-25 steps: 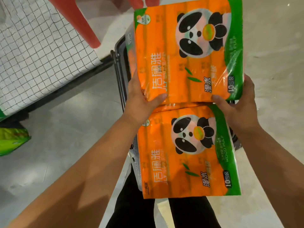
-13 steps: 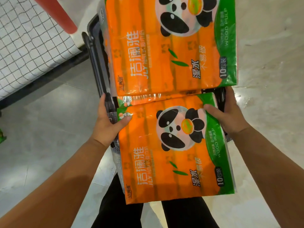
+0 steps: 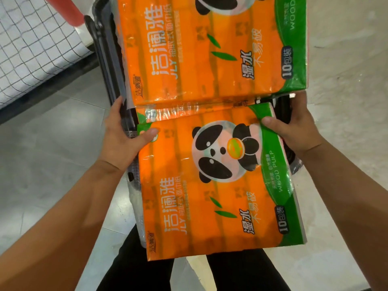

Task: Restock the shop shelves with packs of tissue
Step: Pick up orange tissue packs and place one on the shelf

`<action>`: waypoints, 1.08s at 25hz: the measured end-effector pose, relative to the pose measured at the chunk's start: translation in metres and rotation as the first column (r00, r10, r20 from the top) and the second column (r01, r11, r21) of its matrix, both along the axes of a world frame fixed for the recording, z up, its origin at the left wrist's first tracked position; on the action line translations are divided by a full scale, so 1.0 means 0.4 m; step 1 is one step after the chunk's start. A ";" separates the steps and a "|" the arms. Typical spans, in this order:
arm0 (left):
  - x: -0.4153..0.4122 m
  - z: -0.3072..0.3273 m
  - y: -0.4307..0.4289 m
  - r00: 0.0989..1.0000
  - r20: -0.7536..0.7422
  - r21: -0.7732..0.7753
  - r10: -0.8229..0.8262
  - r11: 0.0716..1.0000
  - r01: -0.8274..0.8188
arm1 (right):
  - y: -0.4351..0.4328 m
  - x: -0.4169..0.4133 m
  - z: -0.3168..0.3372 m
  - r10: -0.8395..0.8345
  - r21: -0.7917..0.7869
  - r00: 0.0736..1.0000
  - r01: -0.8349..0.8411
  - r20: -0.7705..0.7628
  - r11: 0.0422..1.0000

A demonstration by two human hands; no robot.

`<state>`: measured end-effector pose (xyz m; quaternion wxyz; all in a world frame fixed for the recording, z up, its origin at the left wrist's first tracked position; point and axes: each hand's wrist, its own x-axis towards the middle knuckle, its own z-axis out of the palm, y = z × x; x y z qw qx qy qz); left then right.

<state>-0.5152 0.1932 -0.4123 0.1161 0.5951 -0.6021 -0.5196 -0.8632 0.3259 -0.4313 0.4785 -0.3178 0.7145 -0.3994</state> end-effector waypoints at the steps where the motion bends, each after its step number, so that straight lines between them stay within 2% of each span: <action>1: 0.001 -0.002 0.005 1.000 0.004 0.000 0.021 1.000 -0.021 | -0.004 0.002 -0.003 -0.021 -0.020 1.000 0.021 0.001 1.000; 6: -0.005 -0.008 0.012 0.996 -0.028 0.014 0.087 0.996 -0.087 | -0.005 0.012 -0.006 -0.013 -0.092 1.000 0.014 0.008 0.996; 12: -0.002 -0.028 0.005 0.974 -0.223 -0.091 0.031 0.995 -0.052 | 0.003 0.013 -0.003 0.000 -0.161 0.998 -0.010 -0.063 0.987; 19: 0.006 0.000 -0.040 0.978 -0.196 -0.178 -0.075 0.983 0.040 | 0.054 0.035 0.024 -0.095 -0.159 0.995 0.090 -0.023 0.983; 23: -0.028 0.083 -0.053 0.965 -0.215 -0.190 -0.153 0.975 0.112 | 0.088 0.050 0.120 -0.179 -0.131 0.983 0.172 -0.044 0.976; 27: -0.054 0.250 -0.077 0.951 -0.212 -0.174 -0.224 0.966 0.188 | 0.160 0.090 0.302 -0.320 -0.120 0.945 0.311 -0.065 0.943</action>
